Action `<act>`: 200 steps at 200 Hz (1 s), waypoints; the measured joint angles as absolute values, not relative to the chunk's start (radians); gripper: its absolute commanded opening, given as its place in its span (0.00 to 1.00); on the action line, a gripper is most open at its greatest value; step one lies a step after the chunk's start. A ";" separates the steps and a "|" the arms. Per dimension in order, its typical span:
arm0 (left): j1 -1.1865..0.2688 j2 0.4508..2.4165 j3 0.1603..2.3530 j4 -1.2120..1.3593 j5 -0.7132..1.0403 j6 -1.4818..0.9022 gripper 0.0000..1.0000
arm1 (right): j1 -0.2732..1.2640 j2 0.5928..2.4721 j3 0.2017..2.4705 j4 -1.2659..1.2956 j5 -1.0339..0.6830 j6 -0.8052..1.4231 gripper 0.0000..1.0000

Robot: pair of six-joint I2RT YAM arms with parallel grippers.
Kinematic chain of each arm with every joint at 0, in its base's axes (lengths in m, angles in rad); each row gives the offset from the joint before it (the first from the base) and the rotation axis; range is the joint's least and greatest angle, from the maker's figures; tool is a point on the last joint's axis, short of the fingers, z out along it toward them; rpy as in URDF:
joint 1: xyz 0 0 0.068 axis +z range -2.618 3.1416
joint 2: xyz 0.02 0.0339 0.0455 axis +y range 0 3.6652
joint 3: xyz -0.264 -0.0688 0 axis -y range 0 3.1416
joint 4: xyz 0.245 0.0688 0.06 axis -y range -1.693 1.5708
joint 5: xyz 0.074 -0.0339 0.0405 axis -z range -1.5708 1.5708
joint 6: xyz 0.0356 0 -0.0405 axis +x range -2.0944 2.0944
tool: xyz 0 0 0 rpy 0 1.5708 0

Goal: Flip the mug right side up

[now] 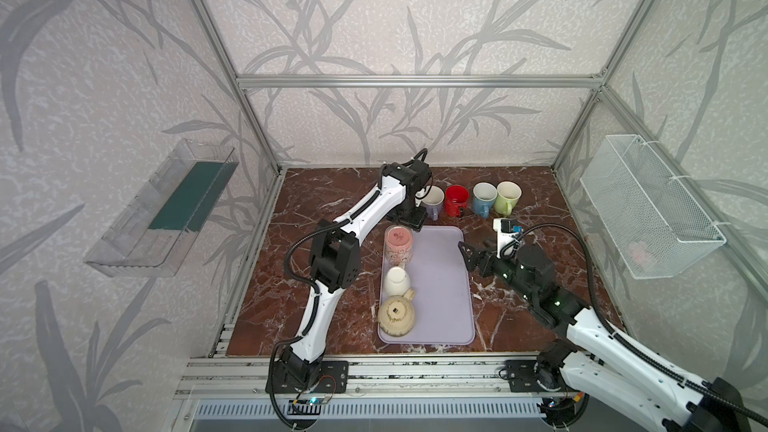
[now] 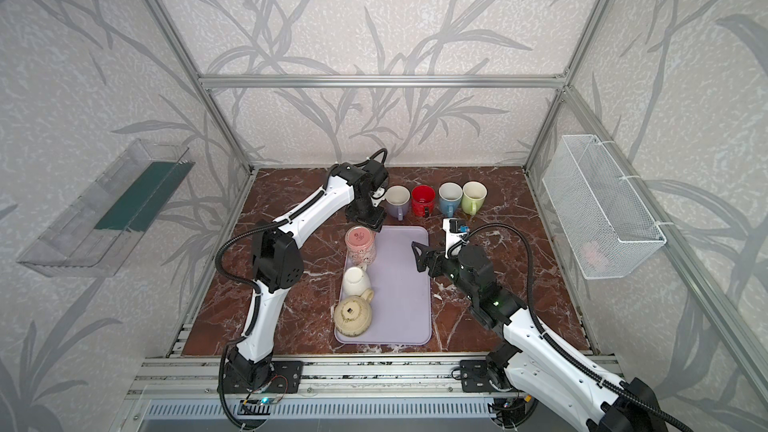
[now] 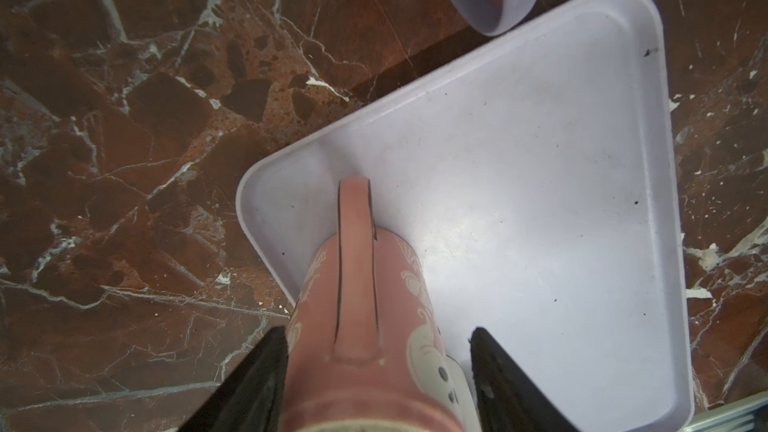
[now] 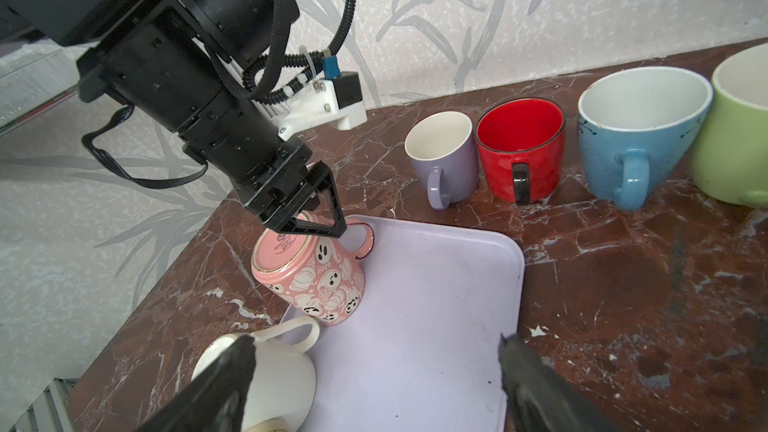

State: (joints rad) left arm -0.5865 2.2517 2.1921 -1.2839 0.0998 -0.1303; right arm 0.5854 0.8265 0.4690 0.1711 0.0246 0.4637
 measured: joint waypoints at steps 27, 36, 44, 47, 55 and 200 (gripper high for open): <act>-0.603 2.276 2.225 -1.288 0.109 -0.125 0.67 | 0.581 0.831 0.463 0.175 0.024 0.465 0.91; -0.612 2.290 2.240 -1.289 0.111 -0.122 0.67 | 0.580 0.834 0.462 0.175 0.023 0.464 0.91; -0.620 2.302 2.252 -1.289 0.114 -0.121 0.67 | 0.580 0.838 0.462 0.175 0.024 0.464 0.91; -0.624 2.307 2.256 -1.289 0.115 -0.120 0.67 | 0.580 0.838 0.462 0.175 0.024 0.464 0.91; -0.633 2.315 2.257 -1.287 0.119 -0.117 0.66 | 0.580 0.839 0.462 0.175 0.024 0.464 0.91; -0.712 2.326 2.260 -1.284 0.104 -0.110 0.65 | 0.575 0.847 0.442 0.189 0.026 0.463 0.91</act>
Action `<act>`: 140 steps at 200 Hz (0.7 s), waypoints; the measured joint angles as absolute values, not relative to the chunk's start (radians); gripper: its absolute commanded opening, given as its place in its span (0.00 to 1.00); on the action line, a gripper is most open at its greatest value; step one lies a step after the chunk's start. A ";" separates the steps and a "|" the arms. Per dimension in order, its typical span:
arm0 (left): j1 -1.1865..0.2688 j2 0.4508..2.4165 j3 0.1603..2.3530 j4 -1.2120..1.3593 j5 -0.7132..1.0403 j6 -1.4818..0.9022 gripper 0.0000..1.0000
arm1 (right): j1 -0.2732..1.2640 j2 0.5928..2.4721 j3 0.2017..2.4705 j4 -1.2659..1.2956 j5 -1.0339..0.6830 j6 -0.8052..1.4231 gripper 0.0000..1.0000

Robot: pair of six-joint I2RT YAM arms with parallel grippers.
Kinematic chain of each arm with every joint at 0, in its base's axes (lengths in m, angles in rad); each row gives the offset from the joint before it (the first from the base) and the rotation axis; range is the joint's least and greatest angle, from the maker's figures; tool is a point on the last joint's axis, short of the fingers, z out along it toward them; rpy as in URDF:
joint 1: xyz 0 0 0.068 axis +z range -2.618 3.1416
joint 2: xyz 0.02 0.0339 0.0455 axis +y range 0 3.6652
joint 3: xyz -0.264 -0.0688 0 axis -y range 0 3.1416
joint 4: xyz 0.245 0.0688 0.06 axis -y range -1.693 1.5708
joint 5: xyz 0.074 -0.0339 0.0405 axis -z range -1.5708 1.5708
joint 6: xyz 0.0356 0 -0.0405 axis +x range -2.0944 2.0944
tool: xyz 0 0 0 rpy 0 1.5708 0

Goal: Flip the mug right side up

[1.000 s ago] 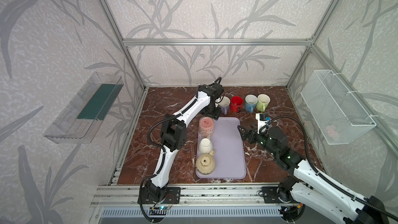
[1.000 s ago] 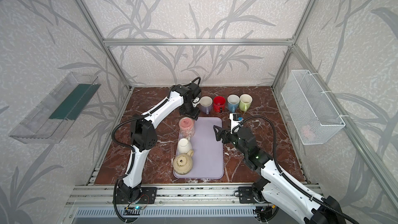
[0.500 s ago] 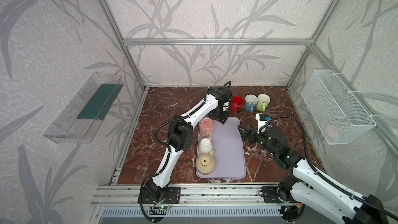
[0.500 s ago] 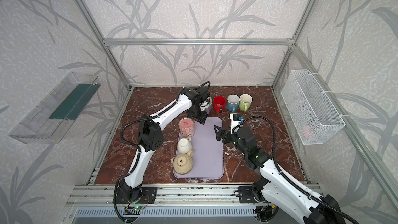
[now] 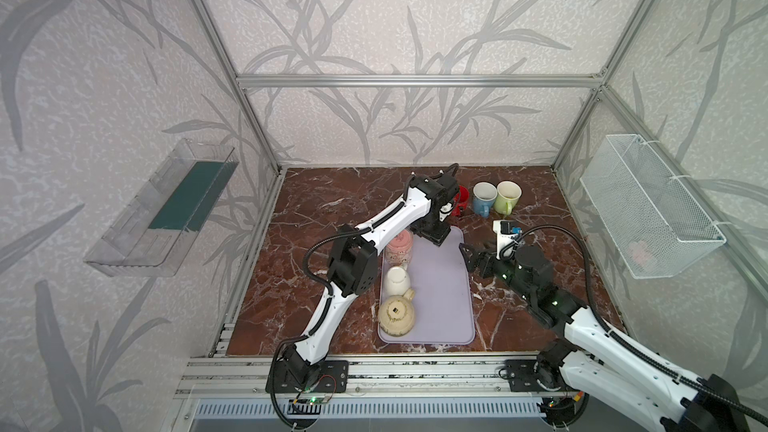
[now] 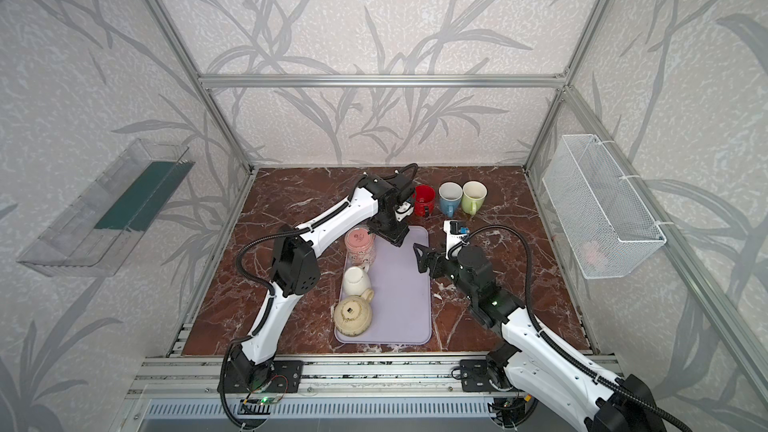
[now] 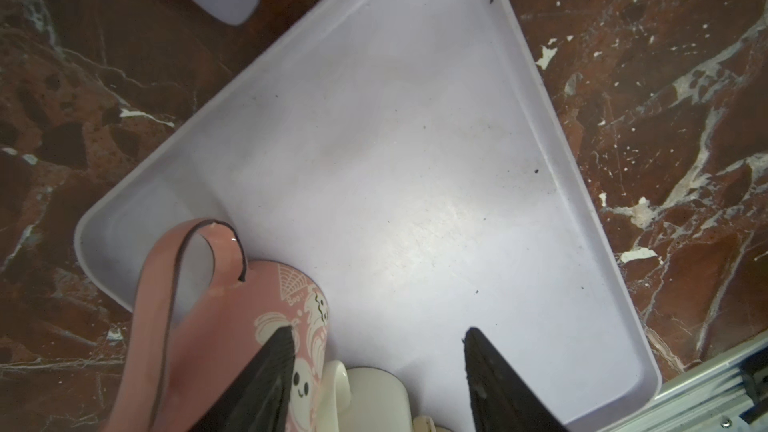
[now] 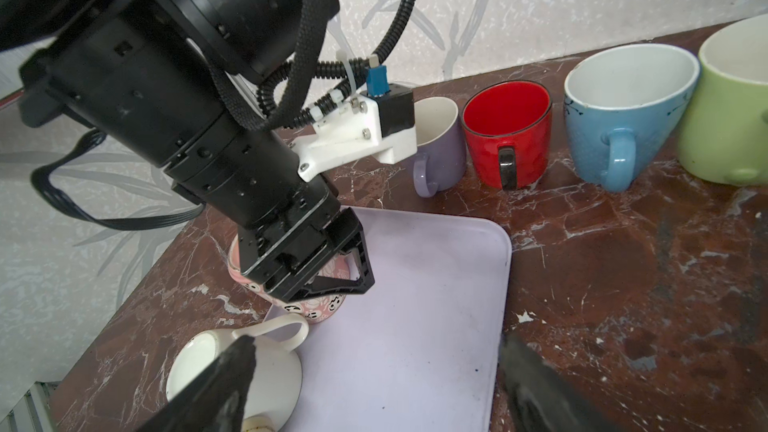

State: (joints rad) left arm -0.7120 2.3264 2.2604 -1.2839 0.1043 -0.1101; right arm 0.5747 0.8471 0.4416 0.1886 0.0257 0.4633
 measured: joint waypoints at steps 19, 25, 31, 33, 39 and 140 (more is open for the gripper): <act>-0.682 2.326 2.285 -1.285 0.076 -0.116 0.70 | 0.574 0.858 0.442 0.197 0.026 0.463 0.91; -0.671 2.326 2.297 -1.286 0.067 -0.117 0.70 | 0.574 0.862 0.442 0.201 0.026 0.463 0.91; -0.663 2.326 2.309 -1.286 0.059 -0.116 0.71 | 0.574 0.867 0.442 0.205 0.026 0.463 0.91; -0.661 2.326 2.312 -1.286 0.057 -0.118 0.71 | 0.574 0.868 0.442 0.206 0.026 0.463 0.91; -0.653 2.326 2.325 -1.287 0.050 -0.117 0.71 | 0.574 0.874 0.442 0.210 0.026 0.463 0.91; -0.627 2.469 2.389 -1.321 0.012 -0.105 0.72 | 0.574 0.934 0.440 0.242 0.023 0.464 0.91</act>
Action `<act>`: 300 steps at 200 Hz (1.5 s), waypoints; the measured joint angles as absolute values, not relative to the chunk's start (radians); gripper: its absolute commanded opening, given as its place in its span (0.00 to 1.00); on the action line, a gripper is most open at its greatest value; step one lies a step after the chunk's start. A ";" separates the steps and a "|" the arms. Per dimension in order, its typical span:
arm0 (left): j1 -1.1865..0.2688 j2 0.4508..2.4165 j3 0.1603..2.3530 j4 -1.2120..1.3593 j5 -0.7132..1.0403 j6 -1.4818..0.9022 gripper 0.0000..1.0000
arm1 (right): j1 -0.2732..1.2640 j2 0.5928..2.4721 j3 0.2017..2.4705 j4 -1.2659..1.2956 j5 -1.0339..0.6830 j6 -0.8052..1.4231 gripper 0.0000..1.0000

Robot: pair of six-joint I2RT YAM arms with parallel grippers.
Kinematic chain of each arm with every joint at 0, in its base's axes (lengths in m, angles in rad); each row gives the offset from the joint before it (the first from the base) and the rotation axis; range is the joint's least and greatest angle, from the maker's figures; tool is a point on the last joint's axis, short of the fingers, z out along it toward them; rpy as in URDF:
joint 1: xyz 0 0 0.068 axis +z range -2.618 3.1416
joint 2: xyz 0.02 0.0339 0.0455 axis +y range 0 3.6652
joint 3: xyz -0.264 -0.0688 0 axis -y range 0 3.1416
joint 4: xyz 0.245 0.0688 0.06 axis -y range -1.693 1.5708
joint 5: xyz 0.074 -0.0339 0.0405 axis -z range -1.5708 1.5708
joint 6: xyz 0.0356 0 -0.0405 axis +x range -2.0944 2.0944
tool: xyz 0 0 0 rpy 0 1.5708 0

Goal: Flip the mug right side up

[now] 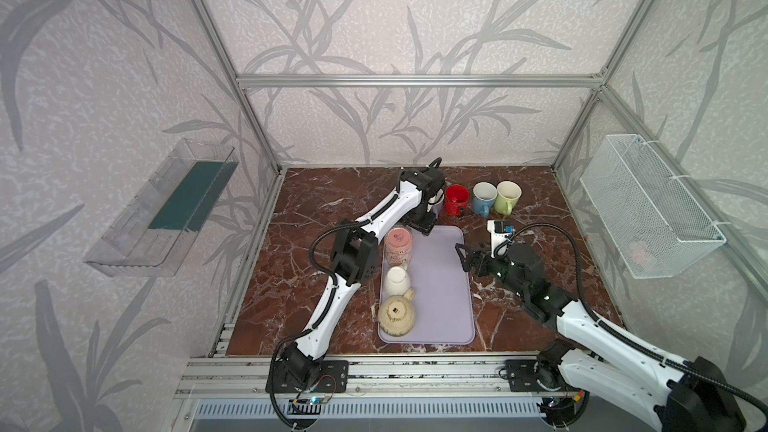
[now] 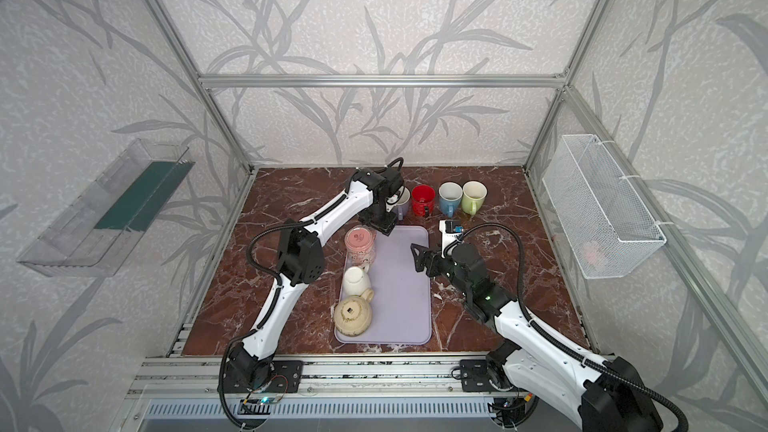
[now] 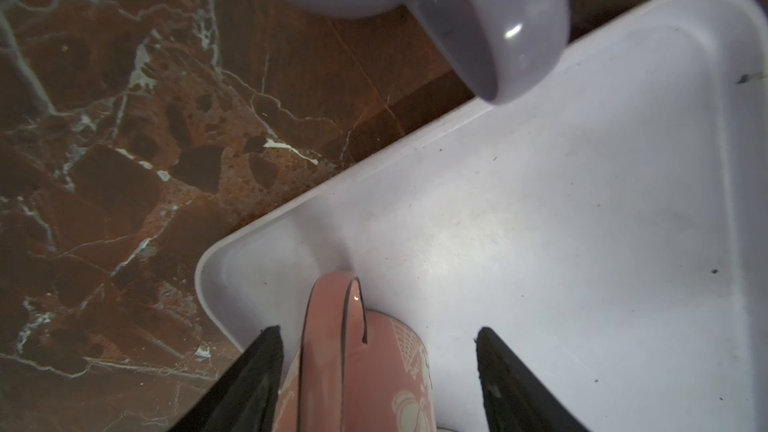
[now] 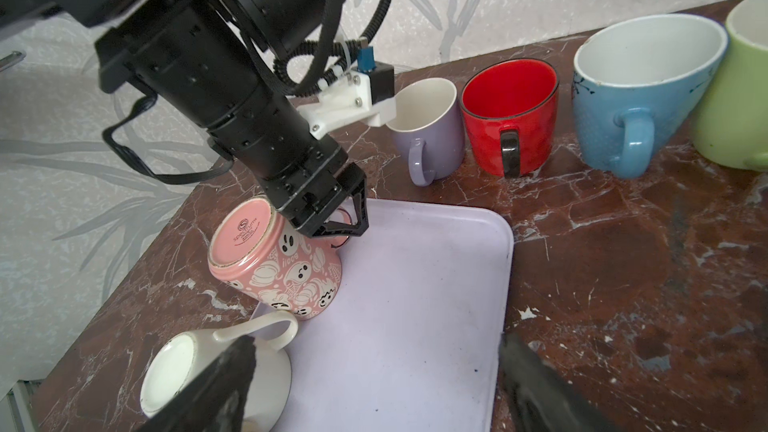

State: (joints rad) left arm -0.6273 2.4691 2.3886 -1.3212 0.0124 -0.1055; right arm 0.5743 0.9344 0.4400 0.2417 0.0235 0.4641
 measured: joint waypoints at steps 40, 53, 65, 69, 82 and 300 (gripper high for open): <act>-0.628 2.470 2.389 -1.334 0.058 -0.099 0.69 | 0.574 0.937 0.440 0.243 0.025 0.464 0.91; -0.628 2.470 2.389 -1.335 0.065 -0.096 0.69 | 0.574 0.938 0.440 0.243 0.025 0.464 0.91; -0.630 2.470 2.386 -1.335 0.079 -0.093 0.68 | 0.574 0.939 0.440 0.243 0.025 0.464 0.91; -0.631 2.470 2.384 -1.335 0.083 -0.092 0.68 | 0.574 0.939 0.440 0.243 0.025 0.463 0.91; -0.636 2.470 2.379 -1.332 0.092 -0.086 0.67 | 0.574 0.939 0.440 0.243 0.027 0.463 0.91; -0.808 2.370 2.290 -1.322 0.050 0.008 0.73 | 0.574 0.843 0.385 0.263 0.038 0.442 0.91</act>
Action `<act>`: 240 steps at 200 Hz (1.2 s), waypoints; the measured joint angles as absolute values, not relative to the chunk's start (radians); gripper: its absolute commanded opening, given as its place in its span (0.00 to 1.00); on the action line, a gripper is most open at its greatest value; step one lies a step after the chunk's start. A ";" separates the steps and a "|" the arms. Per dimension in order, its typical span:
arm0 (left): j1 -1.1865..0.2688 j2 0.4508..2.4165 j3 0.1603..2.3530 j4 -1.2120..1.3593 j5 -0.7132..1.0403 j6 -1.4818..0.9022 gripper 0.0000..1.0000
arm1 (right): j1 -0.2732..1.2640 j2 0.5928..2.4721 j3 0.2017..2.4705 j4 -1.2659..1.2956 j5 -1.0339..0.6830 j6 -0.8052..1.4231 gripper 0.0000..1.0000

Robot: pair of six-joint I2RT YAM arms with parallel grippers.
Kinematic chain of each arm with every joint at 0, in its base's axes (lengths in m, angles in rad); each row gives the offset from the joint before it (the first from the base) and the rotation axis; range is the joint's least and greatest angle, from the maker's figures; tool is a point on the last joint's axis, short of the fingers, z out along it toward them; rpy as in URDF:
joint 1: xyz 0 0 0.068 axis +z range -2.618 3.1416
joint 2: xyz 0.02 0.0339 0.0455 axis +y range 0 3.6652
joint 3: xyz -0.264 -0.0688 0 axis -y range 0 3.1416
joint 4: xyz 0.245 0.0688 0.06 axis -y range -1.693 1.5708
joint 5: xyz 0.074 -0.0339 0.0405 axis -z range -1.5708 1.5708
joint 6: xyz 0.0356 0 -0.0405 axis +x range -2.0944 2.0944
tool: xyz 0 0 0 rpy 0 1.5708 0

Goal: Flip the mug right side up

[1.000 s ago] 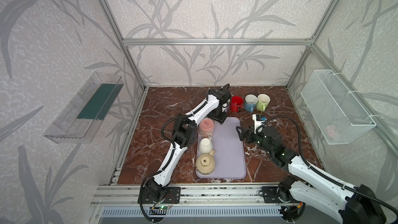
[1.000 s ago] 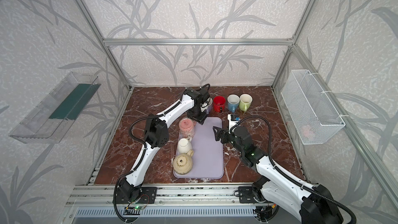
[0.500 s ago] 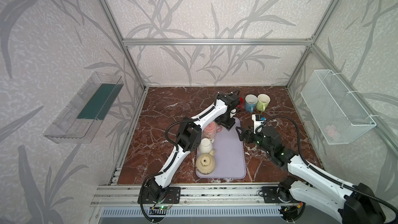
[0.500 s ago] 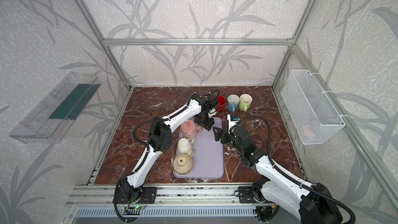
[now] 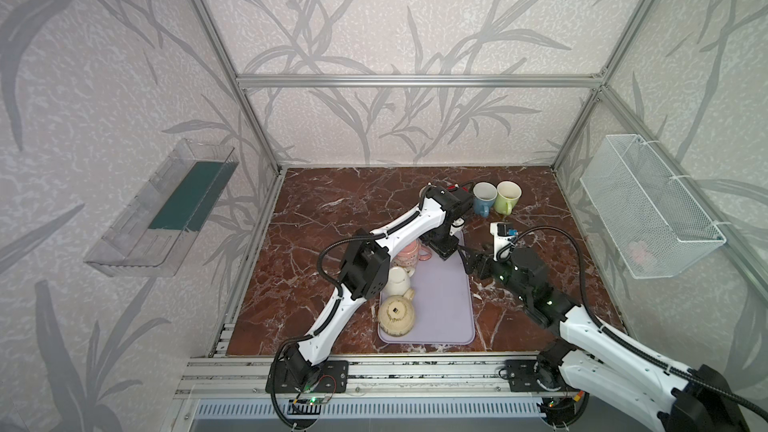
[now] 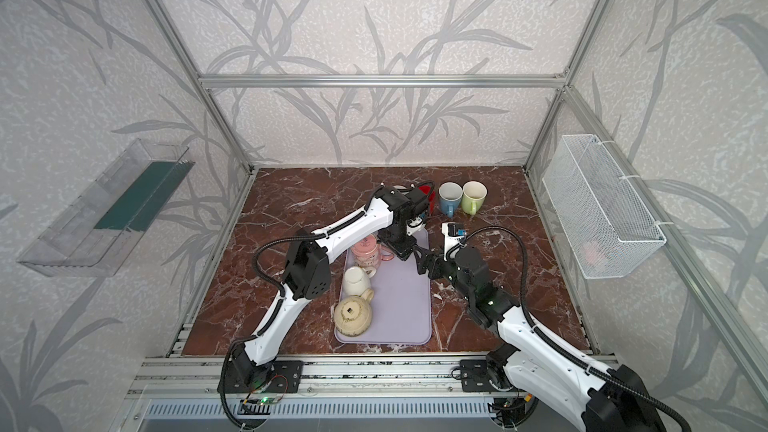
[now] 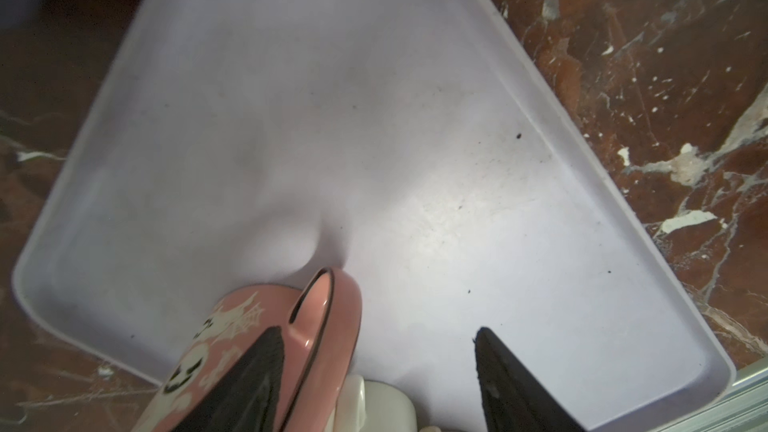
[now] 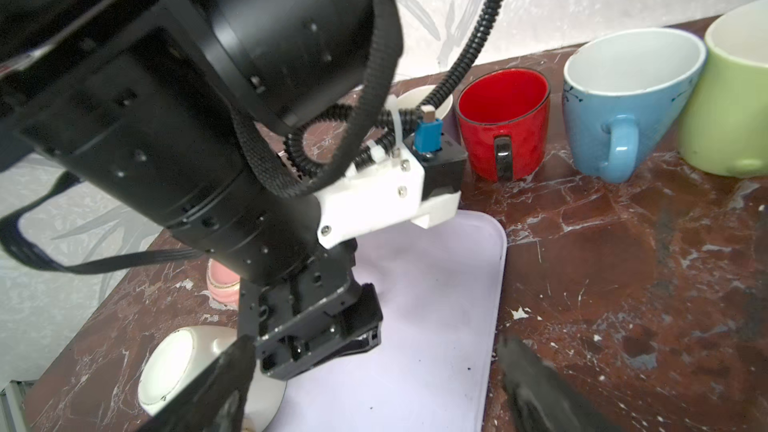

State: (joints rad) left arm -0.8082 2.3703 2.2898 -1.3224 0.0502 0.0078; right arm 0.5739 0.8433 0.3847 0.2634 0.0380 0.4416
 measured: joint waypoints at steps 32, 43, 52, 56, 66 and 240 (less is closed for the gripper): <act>-0.804 2.273 2.278 -1.300 0.004 0.010 0.73 | 0.574 0.756 0.353 0.284 0.051 0.428 0.91; -0.802 2.234 2.257 -1.285 -0.012 0.008 0.73 | 0.574 0.749 0.353 0.290 0.053 0.422 0.91; -0.801 2.201 2.227 -1.266 -0.028 0.007 0.73 | 0.574 0.751 0.353 0.292 0.053 0.419 0.91; -0.801 2.186 2.211 -1.257 -0.033 0.006 0.73 | 0.574 0.752 0.353 0.292 0.053 0.418 0.91; -0.800 2.146 2.162 -1.230 -0.047 0.001 0.72 | 0.574 0.762 0.353 0.292 0.052 0.413 0.91; -0.768 1.087 1.135 -0.778 -0.164 -0.129 0.86 | 0.514 1.406 0.993 -0.187 -0.236 -0.108 0.62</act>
